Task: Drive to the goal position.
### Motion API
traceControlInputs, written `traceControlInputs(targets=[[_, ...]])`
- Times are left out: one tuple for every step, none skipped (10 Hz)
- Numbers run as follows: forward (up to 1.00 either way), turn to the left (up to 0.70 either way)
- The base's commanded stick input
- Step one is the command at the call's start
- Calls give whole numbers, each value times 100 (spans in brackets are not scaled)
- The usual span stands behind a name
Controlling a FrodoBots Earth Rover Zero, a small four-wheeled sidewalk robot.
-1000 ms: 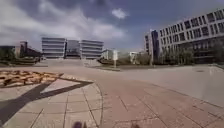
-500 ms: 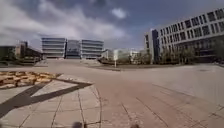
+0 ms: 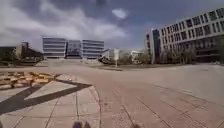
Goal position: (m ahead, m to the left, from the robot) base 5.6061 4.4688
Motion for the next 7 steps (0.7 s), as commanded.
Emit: traceControlInputs(targets=[[70, -1], [70, -1], [70, -1], [70, -1], [70, -1], [70, -1], [70, 8]])
